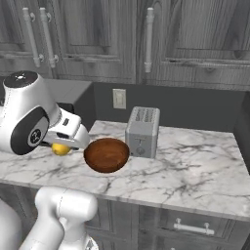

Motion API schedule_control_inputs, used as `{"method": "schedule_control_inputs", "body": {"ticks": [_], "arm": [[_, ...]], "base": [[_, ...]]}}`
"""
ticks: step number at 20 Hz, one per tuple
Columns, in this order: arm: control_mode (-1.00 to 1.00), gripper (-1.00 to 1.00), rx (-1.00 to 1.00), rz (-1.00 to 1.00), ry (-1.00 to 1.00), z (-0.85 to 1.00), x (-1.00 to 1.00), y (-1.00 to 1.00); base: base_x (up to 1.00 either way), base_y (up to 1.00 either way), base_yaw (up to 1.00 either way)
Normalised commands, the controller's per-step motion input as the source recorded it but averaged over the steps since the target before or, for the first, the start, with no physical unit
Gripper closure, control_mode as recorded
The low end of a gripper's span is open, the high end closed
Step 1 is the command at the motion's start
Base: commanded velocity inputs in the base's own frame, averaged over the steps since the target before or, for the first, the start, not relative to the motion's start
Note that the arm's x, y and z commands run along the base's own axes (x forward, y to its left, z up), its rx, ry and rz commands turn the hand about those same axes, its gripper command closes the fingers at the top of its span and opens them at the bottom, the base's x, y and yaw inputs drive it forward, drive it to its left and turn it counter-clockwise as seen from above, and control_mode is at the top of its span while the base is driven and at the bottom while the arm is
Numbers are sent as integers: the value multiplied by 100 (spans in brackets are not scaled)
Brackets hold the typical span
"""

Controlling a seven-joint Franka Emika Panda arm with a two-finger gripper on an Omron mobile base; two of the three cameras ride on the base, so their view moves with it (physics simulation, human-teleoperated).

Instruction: Take the lemon wedge, broccoli, and lemon from the freezer and place them in the bowl on the counter.

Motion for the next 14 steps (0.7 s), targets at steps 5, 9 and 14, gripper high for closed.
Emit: {"method": "schedule_control_inputs", "body": {"ticks": [5, 9, 14], "arm": [[-100, 100, 1, 0, 1, -12, 16, -8], [-100, 100, 1, 0, 7, -47, 53, -9], [-100, 100, 0, 1, 6, -57, 51, -11]], "base": [[21, -14, 0], [0, 0, 0], [0, 0, 0]]}}
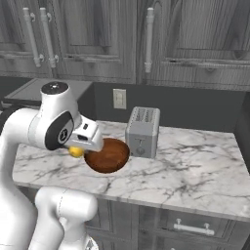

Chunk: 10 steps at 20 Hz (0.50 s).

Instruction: Take the lemon wedge, broccoli, and lemon from the freezer and place them in the bowl on the counter.

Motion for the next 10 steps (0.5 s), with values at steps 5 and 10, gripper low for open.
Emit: {"method": "schedule_control_inputs", "body": {"ticks": [5, 10], "arm": [[-100, 100, 0, 2, 2, -50, 49, -6], [-100, 100, 0, 1, 5, -29, 62, 0]], "base": [[0, 0, 0], [0, 0, 0]]}}
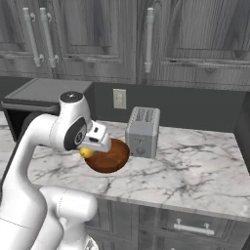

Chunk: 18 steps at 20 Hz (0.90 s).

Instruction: Take the lemon wedge, broccoli, and lemon from the freezer and place them in the bowl on the counter.

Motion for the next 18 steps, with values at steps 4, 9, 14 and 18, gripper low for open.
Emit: {"method": "schedule_control_inputs", "body": {"ticks": [4, 9, 14, 18], "arm": [[-100, 100, 1, 3, 2, -29, 56, 0], [-100, 100, 1, 3, 4, -25, 60, 0], [-100, 100, 1, 3, 4, -27, 50, 0], [-100, 100, 0, 1, 1, -44, 12, 0]], "base": [[0, 0, 0], [0, 0, 0], [0, 0, 0], [0, 0, 0]]}}
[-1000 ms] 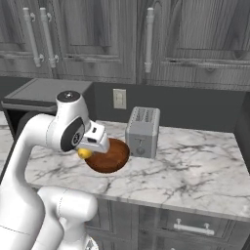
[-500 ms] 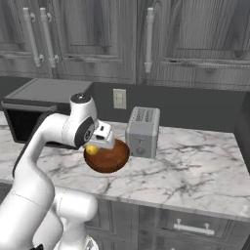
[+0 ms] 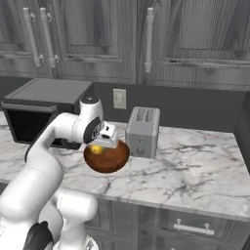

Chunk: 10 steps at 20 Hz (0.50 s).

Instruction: Take the lemon wedge, broccoli, and lemon from the freezer and place them in the bowl on the counter.

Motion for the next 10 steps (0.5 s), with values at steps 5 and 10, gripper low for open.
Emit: {"method": "schedule_control_inputs", "body": {"ticks": [5, 10], "arm": [[-100, 100, 0, 0, 0, -48, 11, 0], [-100, 100, 0, 0, 0, -33, 13, -1]], "base": [[0, 0, 0], [0, 0, 0]]}}
